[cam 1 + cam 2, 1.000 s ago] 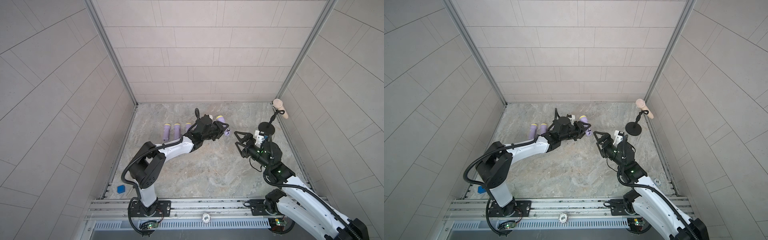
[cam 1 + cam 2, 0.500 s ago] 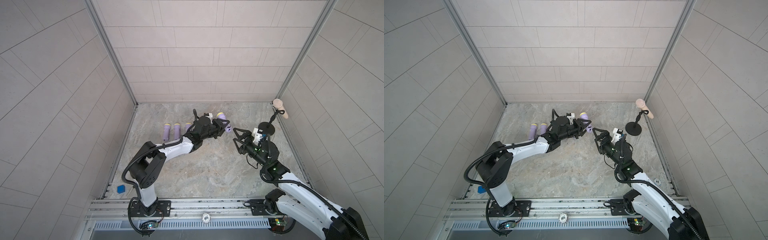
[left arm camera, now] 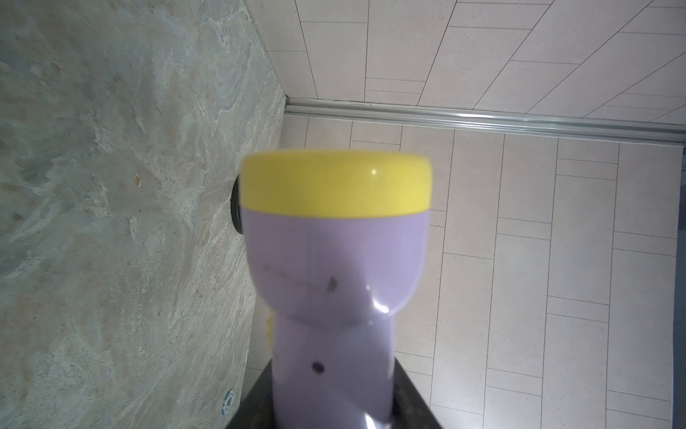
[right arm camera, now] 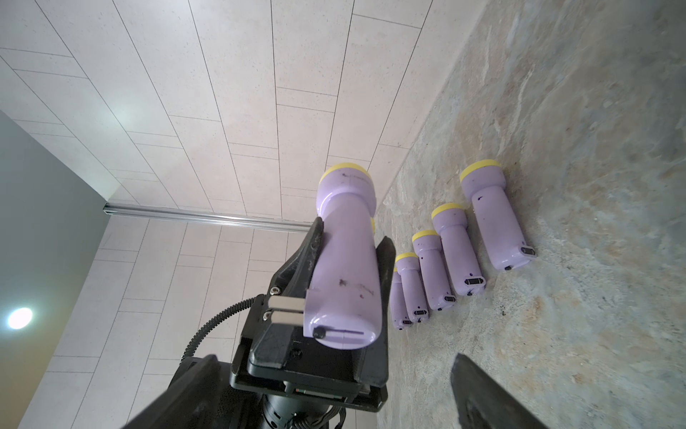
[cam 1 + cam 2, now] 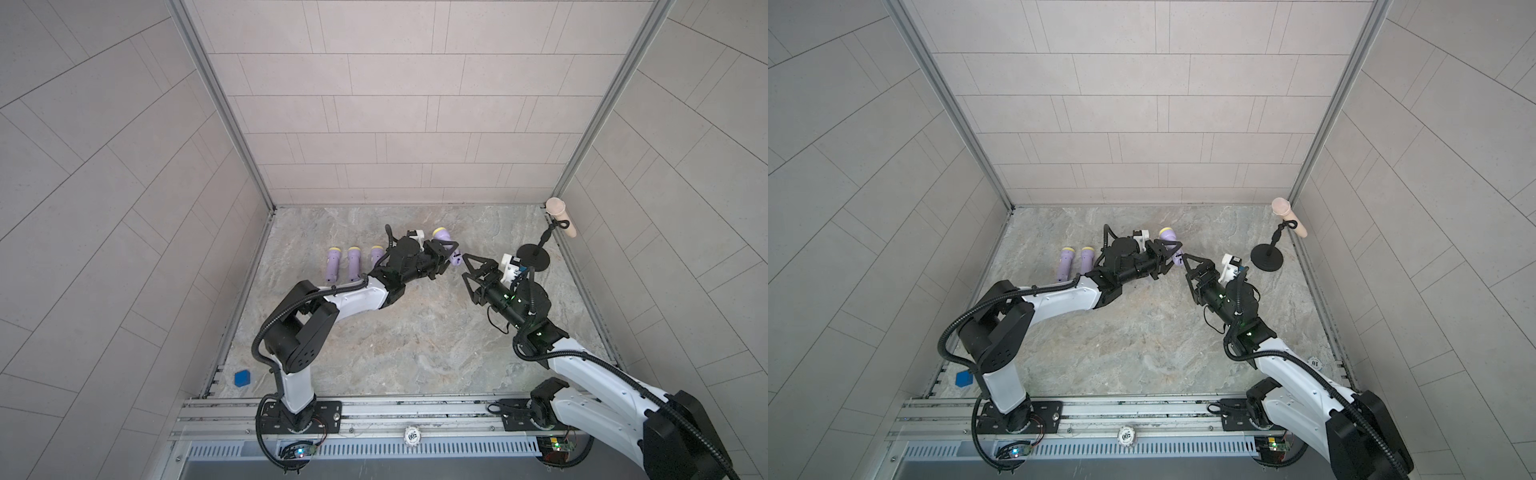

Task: Close the plug at the bottom of the flashlight
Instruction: Close the plug of the flashlight.

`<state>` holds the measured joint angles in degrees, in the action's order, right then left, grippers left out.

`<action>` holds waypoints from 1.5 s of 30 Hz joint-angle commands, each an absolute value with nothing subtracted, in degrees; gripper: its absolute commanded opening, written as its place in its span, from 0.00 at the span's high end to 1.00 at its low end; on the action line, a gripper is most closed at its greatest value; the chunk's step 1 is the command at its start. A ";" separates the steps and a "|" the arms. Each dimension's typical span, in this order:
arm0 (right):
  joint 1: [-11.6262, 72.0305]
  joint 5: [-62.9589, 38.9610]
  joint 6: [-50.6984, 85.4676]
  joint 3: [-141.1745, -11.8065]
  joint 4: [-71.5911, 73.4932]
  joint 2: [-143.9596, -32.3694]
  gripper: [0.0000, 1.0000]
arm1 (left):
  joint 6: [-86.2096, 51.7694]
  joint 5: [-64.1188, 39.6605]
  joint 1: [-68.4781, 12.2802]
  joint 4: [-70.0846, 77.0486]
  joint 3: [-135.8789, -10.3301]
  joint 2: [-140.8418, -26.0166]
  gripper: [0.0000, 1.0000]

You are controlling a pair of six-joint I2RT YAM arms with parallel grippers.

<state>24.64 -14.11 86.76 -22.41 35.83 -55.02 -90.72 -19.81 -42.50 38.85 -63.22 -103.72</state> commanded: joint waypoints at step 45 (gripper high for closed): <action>25.55 -14.34 84.80 -23.29 50.07 -62.39 0.37 | -96.64 -19.18 -43.24 49.75 -61.27 -105.56 1.00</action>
